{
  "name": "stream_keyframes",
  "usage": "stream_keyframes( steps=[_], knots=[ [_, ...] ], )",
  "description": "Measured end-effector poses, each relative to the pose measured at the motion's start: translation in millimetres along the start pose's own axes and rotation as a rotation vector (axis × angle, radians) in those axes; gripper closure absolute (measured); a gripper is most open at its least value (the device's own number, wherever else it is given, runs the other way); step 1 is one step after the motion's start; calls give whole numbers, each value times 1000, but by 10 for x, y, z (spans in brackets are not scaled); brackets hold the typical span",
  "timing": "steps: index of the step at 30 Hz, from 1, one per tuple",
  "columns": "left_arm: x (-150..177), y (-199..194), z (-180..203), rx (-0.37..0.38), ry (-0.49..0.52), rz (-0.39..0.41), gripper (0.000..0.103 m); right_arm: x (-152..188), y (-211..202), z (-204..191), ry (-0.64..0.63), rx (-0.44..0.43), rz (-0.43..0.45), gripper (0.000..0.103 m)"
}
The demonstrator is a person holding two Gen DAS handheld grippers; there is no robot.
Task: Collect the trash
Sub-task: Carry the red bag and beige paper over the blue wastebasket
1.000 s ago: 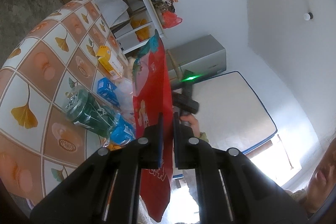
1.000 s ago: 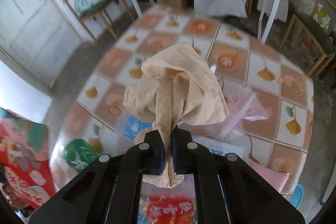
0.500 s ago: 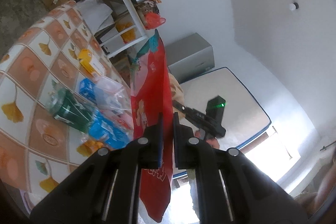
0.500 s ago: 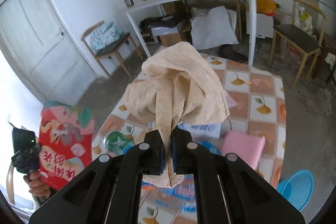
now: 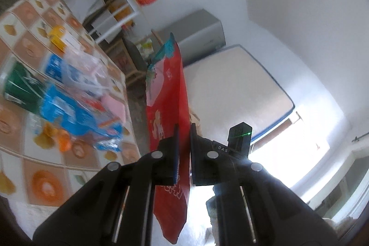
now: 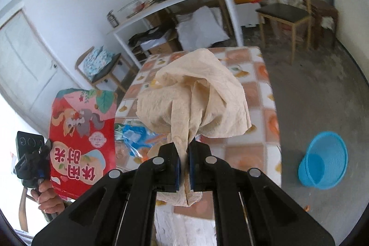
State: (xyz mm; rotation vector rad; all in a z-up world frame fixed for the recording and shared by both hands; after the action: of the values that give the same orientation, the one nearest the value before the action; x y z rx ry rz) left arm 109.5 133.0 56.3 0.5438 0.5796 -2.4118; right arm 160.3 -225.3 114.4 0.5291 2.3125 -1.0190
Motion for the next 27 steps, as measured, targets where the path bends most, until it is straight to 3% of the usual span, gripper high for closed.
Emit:
stream_keyframes(
  steps=[6, 14, 21, 27],
  knots=[
    [141, 558, 421, -13, 69, -84, 97, 300, -421, 461, 77, 17, 66, 97],
    [373, 1620, 962, -28, 148, -226, 97, 694, -948, 1281, 196, 74, 146, 97],
    [671, 2857, 1271, -97, 205, -422, 97, 1066, -1152, 2138, 360, 130, 191, 97],
    [1151, 4148, 1487, -201, 315, -611, 97, 1411, -1140, 3017, 542, 170, 208, 97]
  ],
)
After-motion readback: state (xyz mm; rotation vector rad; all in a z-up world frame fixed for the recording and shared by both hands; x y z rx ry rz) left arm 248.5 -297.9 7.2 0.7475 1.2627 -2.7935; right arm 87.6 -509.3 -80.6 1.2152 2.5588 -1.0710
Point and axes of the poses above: each gripper's, at about its wrist camera, not at the fingertips, and y roughly the way its jaws point, z to its right, x to its underside, the point moved 2 cm from there along y, roughly the way its jaws point, and after that the axes turned 13 degrees about -x, right-handed, at the moved point
